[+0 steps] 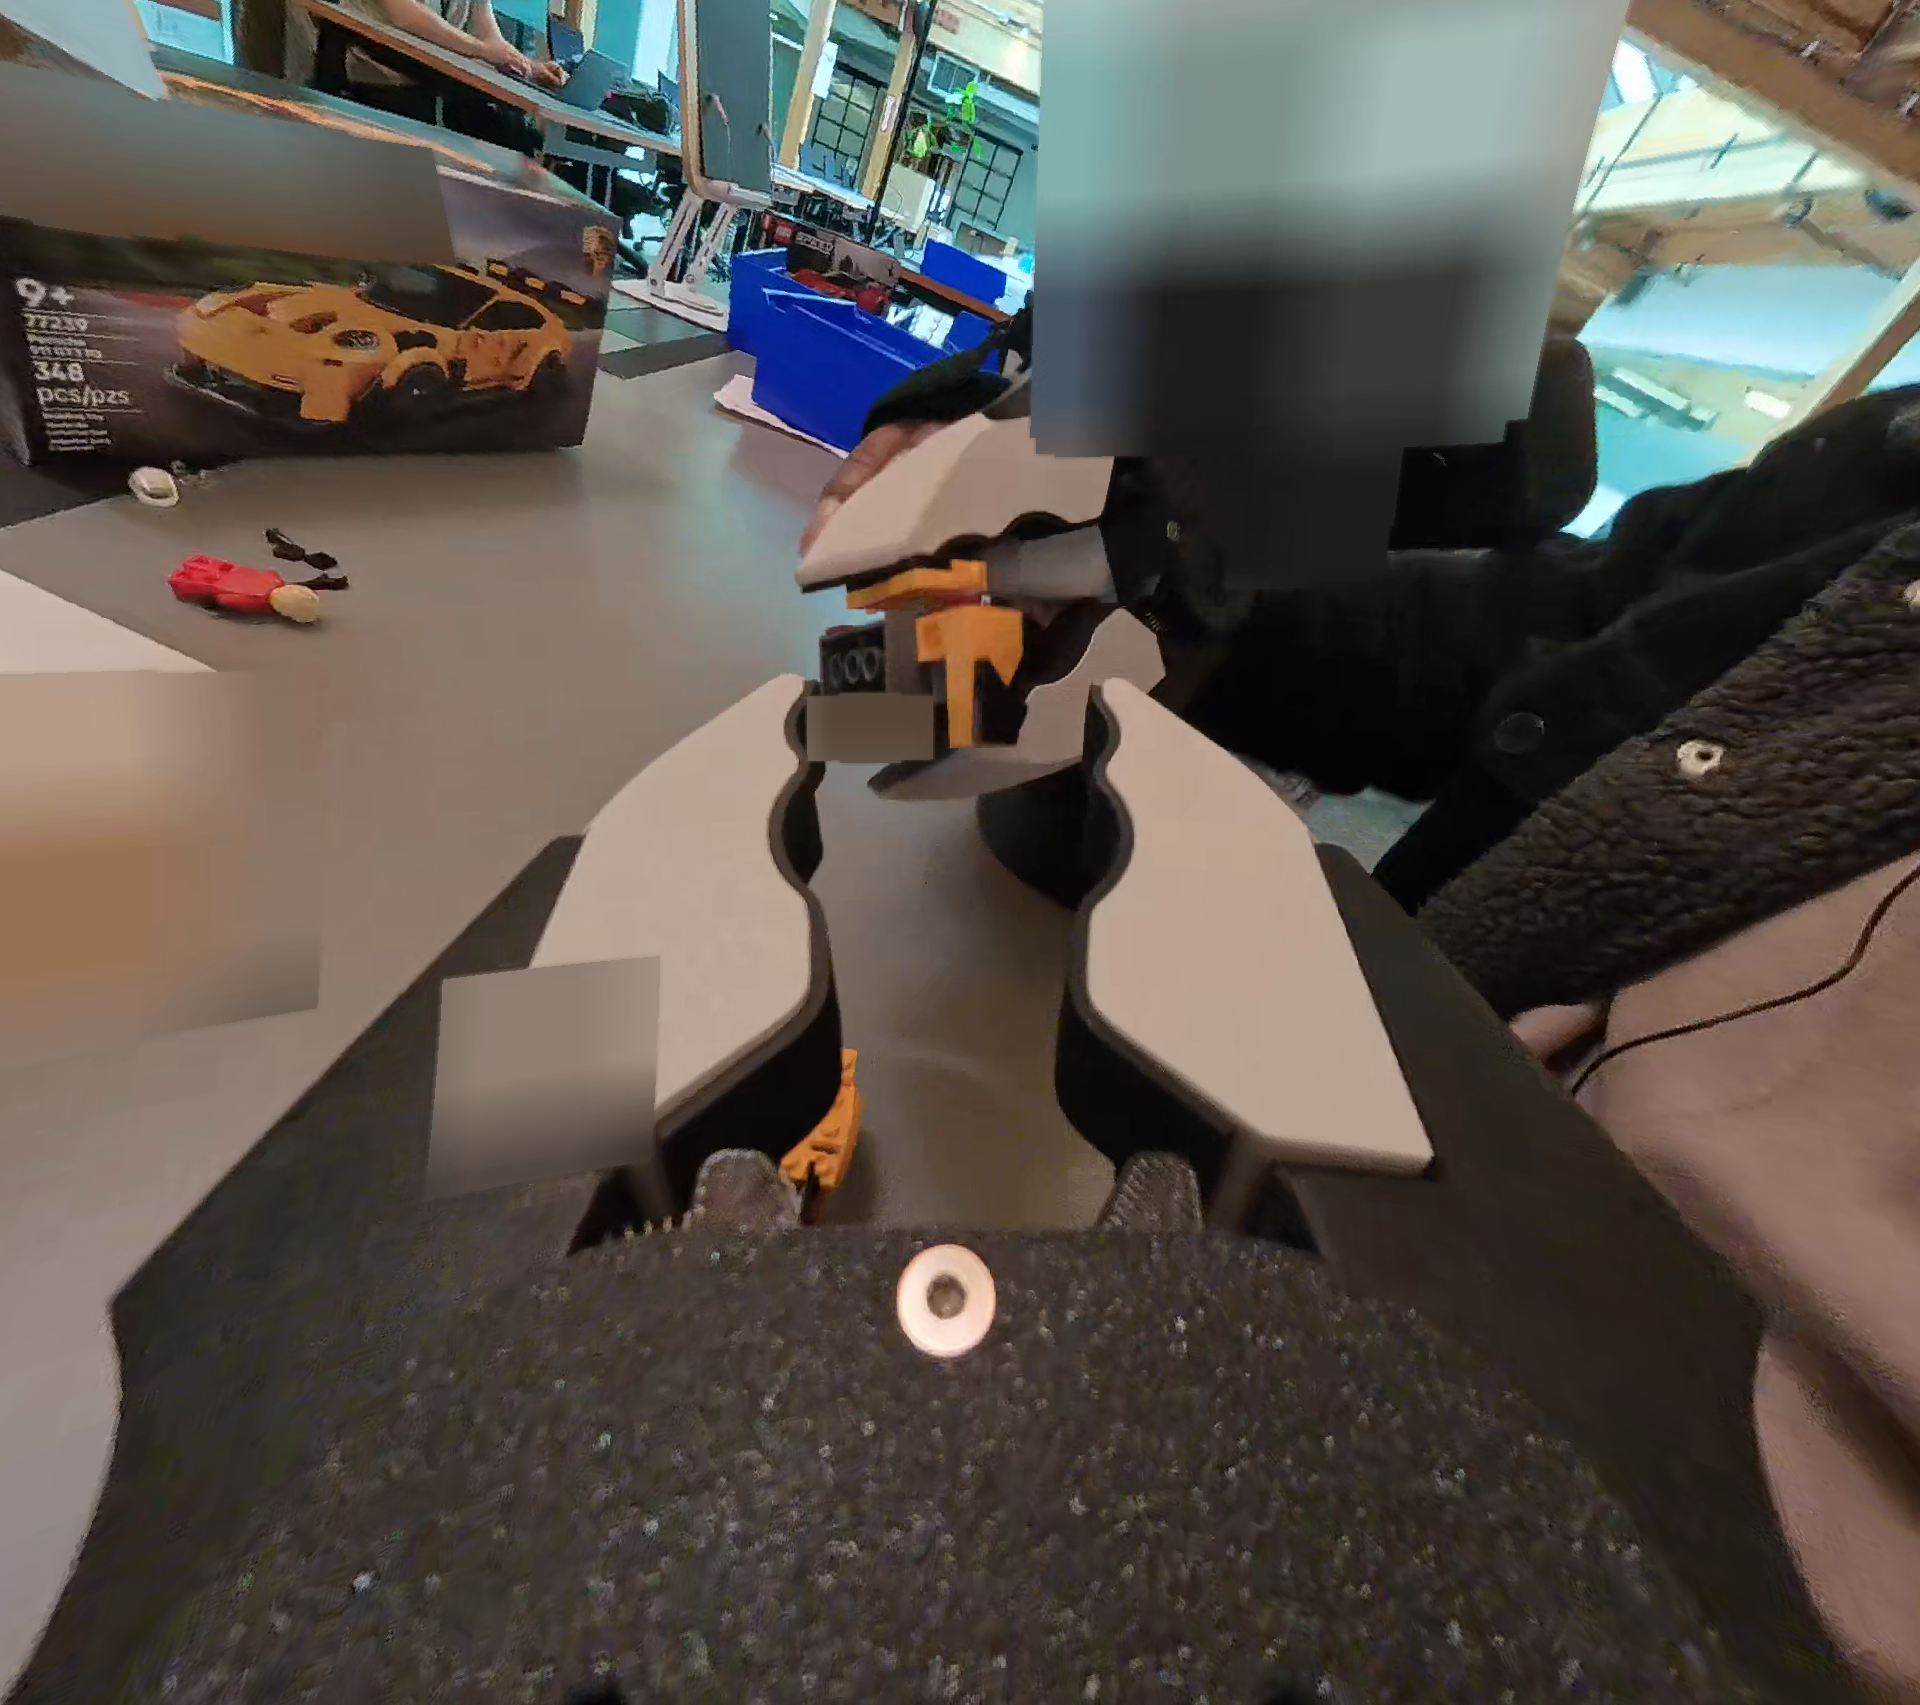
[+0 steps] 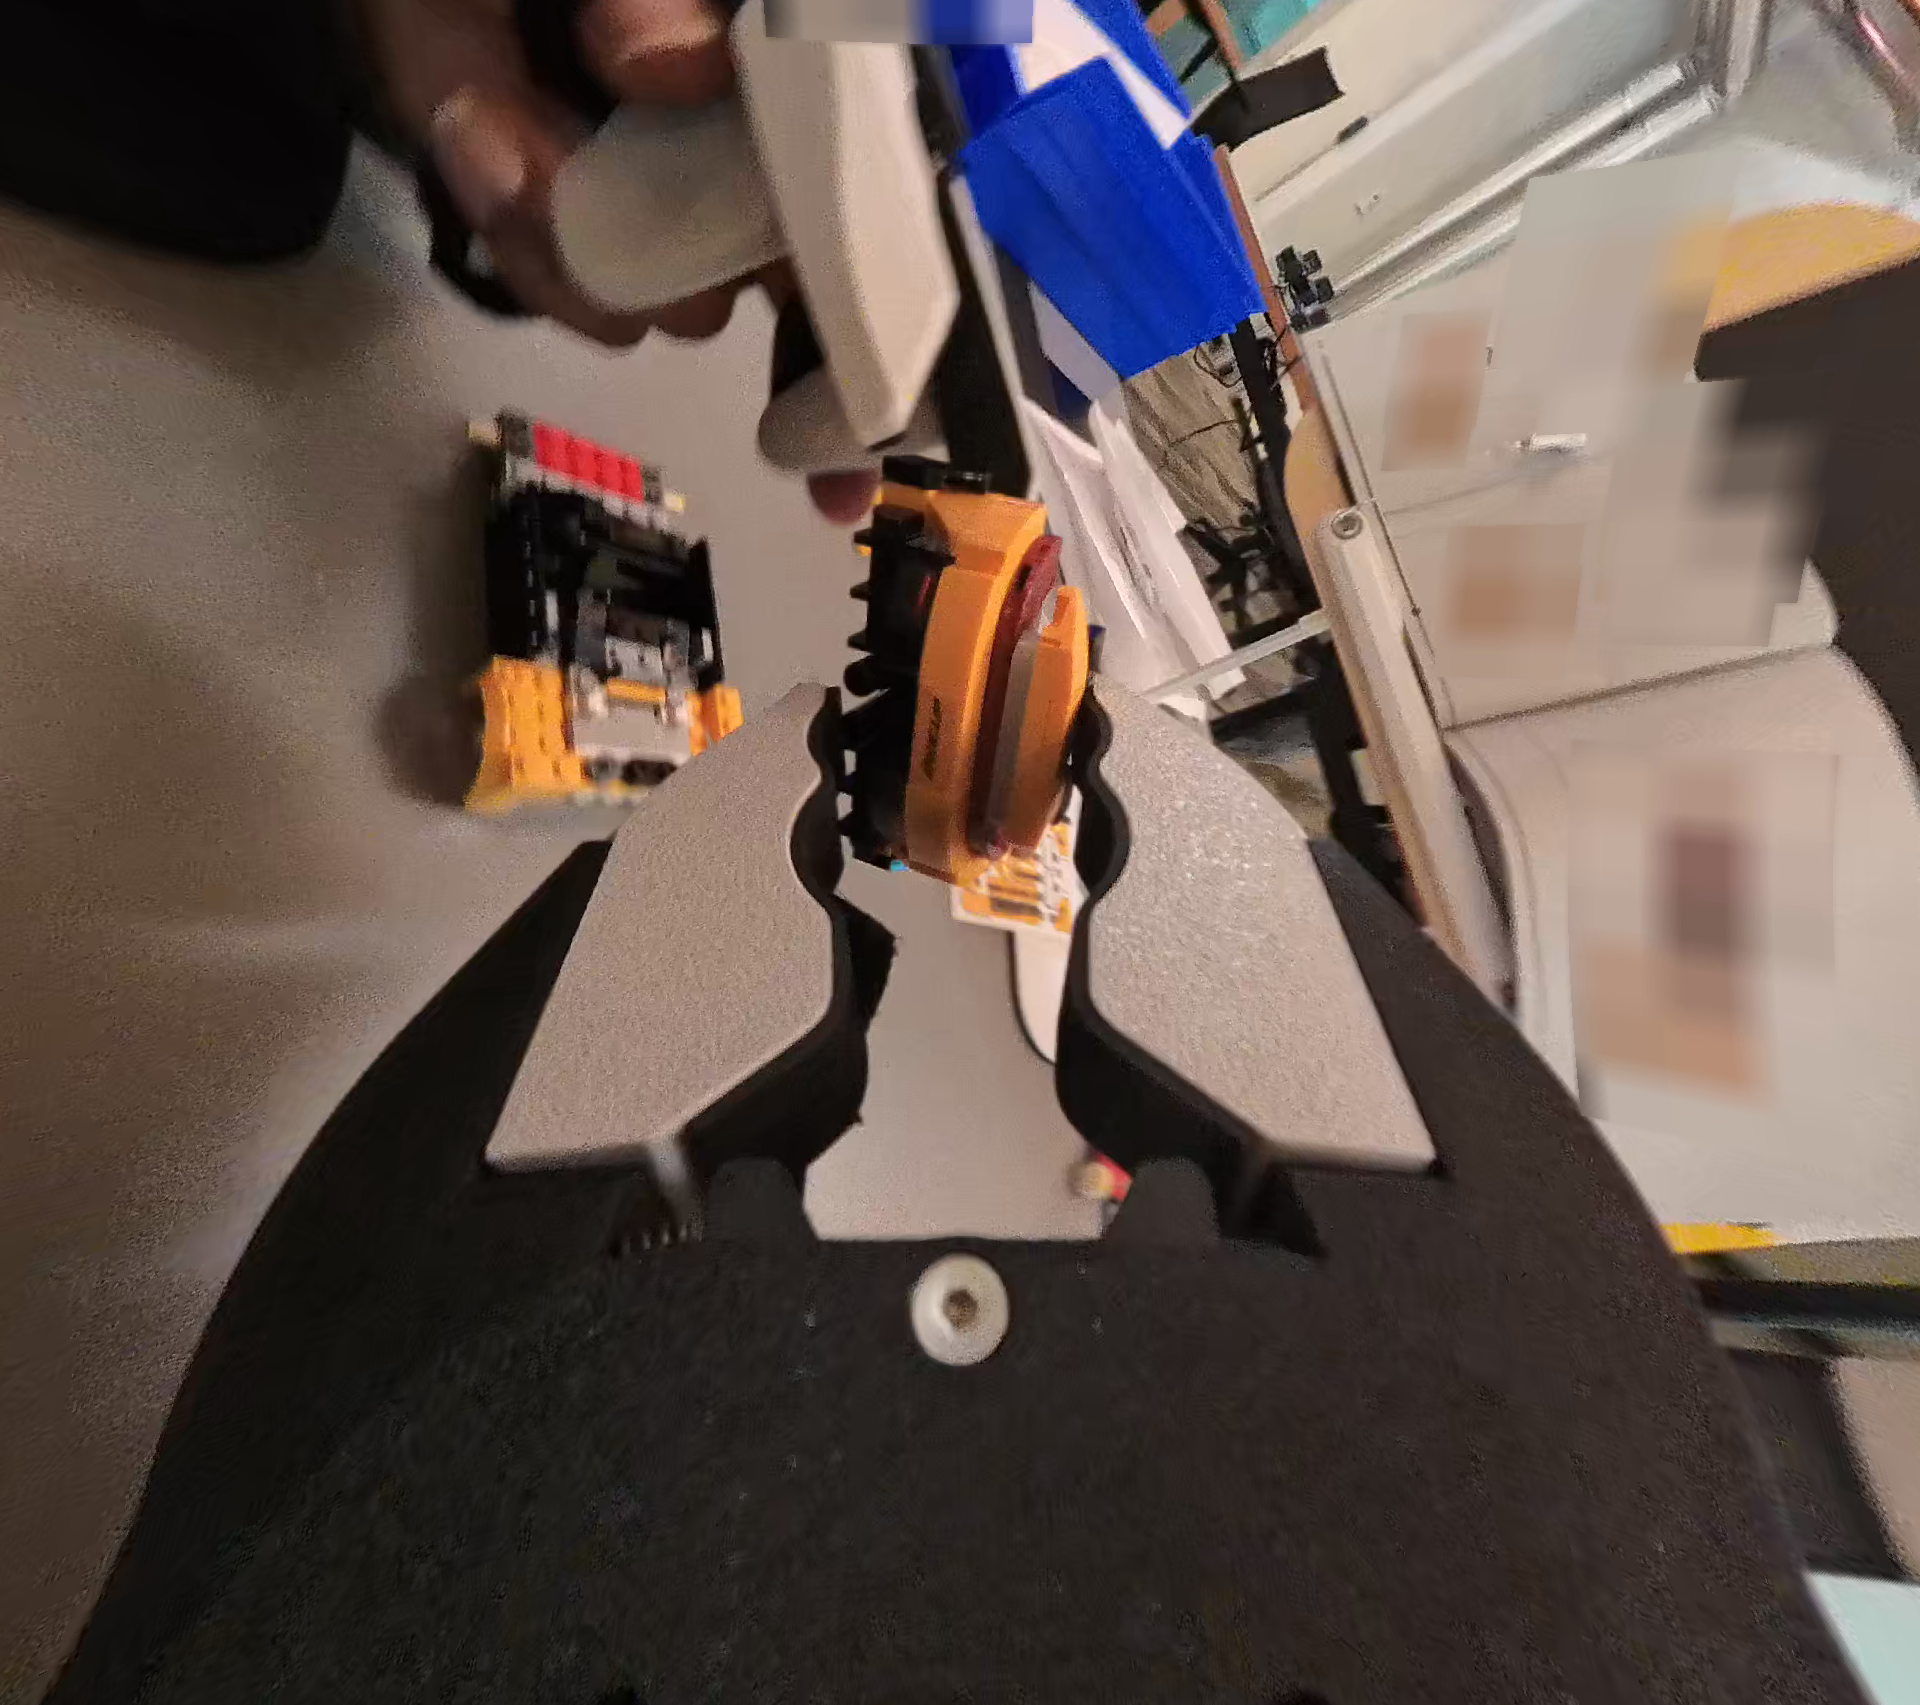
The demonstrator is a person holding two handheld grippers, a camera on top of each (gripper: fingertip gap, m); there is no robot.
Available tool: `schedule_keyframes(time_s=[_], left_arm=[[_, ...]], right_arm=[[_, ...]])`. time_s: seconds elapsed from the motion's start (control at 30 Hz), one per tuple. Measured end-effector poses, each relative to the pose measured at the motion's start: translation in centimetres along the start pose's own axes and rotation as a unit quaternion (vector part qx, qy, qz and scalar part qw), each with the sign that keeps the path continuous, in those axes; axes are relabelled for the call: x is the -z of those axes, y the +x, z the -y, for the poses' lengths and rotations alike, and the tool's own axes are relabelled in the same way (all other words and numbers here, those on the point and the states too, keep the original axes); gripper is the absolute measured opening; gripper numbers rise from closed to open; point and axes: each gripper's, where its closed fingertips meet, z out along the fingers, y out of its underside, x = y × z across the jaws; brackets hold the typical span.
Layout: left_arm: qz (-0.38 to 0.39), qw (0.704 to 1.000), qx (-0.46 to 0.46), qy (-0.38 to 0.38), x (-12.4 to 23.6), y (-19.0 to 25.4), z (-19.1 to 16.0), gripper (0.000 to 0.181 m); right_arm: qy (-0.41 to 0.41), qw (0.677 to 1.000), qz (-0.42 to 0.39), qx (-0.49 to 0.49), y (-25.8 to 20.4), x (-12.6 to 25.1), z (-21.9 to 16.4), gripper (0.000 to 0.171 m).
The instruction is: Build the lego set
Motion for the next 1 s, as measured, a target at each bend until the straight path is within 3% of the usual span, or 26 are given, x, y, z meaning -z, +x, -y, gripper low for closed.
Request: schedule_keyframes(time_s=[0.13, 0.23, 0.37, 0.47, 0.53, 0.67, 0.73, 0.83, 0.93, 1.0], left_arm=[[0.053, 0.991, -0.078, -0.092, -1.1, -0.6, -2.8, 0.034], [0.114, 0.976, -0.145, -0.117, -1.2, -1.5, -3.2, 0.029], [0.185, 0.951, -0.226, -0.101, -0.8, -2.1, -1.7, 0.025], [0.235, 0.916, -0.310, -0.103, -0.3, -2.4, -1.0, 0.025], [0.262, 0.888, -0.363, -0.103, 0.1, -2.4, -0.4, 0.025], [0.316, 0.790, -0.504, -0.146, 0.3, -2.5, -0.3, 0.028], [0.325, 0.748, -0.553, -0.170, -0.1, -2.4, -0.8, 0.025], [0.323, 0.712, -0.593, -0.193, -0.8, -2.1, -1.7, 0.025], [0.322, 0.699, -0.606, -0.201, -1.0, -1.9, -2.0, 0.025], [0.312, 0.695, -0.616, -0.201, -1.2, -1.7, -2.1, 0.025]], right_arm=[[-0.030, 0.989, 0.005, 0.142, -1.2, 0.0, -0.4, 0.041], [-0.044, 0.981, -0.019, 0.189, -1.2, -0.5, -1.1, 0.041], [-0.014, 0.997, -0.051, 0.054, -0.3, -0.8, -1.1, 0.043], [0.006, 0.991, -0.011, -0.130, -0.4, -0.5, -1.5, 0.058], [0.033, 0.958, 0.035, -0.281, -0.6, -0.1, -1.5, 0.061], [0.092, 0.828, 0.131, -0.538, -0.8, 0.8, 0.1, 0.074], [0.091, 0.814, 0.116, -0.562, -0.7, 0.4, 0.1, 0.081], [0.075, 0.841, 0.099, -0.526, -0.9, -0.4, 0.3, 0.086], [0.053, 0.864, 0.095, -0.491, -1.3, -0.9, -0.3, 0.078], [0.061, 0.864, 0.105, -0.489, -1.3, -0.7, -0.5, 0.071]])
